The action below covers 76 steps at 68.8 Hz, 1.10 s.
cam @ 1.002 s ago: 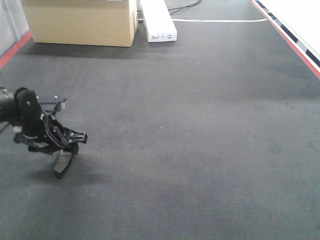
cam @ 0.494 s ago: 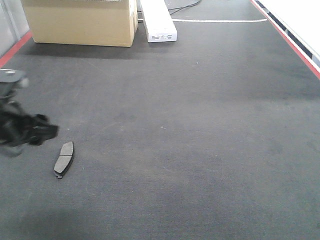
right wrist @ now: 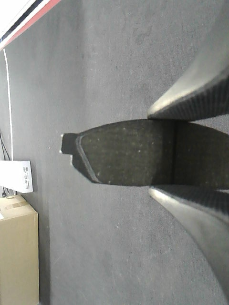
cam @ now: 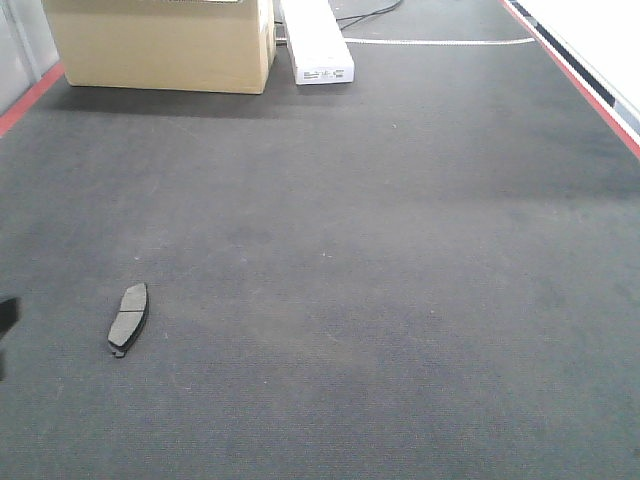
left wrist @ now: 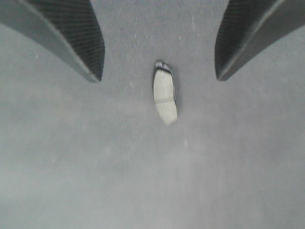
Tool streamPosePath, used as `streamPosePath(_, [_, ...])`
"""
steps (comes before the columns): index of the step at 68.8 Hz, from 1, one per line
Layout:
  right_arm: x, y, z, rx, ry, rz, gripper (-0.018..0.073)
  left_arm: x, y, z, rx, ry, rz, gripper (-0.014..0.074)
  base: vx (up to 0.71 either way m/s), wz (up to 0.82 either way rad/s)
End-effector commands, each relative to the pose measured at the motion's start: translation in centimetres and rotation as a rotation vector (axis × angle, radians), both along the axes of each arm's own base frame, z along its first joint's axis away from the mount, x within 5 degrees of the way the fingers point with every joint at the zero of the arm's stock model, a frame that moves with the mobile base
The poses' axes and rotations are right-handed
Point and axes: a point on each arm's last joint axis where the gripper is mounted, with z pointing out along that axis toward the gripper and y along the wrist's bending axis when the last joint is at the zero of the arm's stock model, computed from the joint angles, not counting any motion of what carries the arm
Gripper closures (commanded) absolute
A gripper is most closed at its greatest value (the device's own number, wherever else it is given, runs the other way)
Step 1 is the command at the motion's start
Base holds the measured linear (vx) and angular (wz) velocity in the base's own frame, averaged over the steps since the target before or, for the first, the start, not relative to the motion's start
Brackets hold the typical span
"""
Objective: Move and align brake pads A on conveyor
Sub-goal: 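Lower the right gripper and release its brake pad onto the belt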
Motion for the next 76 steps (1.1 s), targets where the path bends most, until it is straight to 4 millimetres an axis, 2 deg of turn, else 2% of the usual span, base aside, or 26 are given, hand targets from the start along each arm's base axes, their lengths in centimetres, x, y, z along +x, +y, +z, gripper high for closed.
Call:
streamPosePath(1, [0.1,0.0,1.9,0.001,-0.122,0.000,0.0566,-1.9,0.3,1.1,-0.029,-0.195,0.006,0.0111,0.00,0.00])
streamPosePath(15, [0.1,0.0,1.9,0.001,-0.122,0.000,0.0566,-5.7,0.8,-0.8,-0.045,-0.308,0.007,0.0111,0.00,0.00])
streamPosePath(27, [0.1,0.0,1.9,0.001,-0.122,0.000,0.0566,-7.2,1.0,-0.8,-0.059,-0.399,0.009,0.0111,0.00,0.00])
streamPosePath(76, [0.1,0.0,1.9,0.001,-0.122,0.000,0.0566,-7.4,1.0,-0.9,-0.058,-0.395,0.008,0.0111,0.00,0.00])
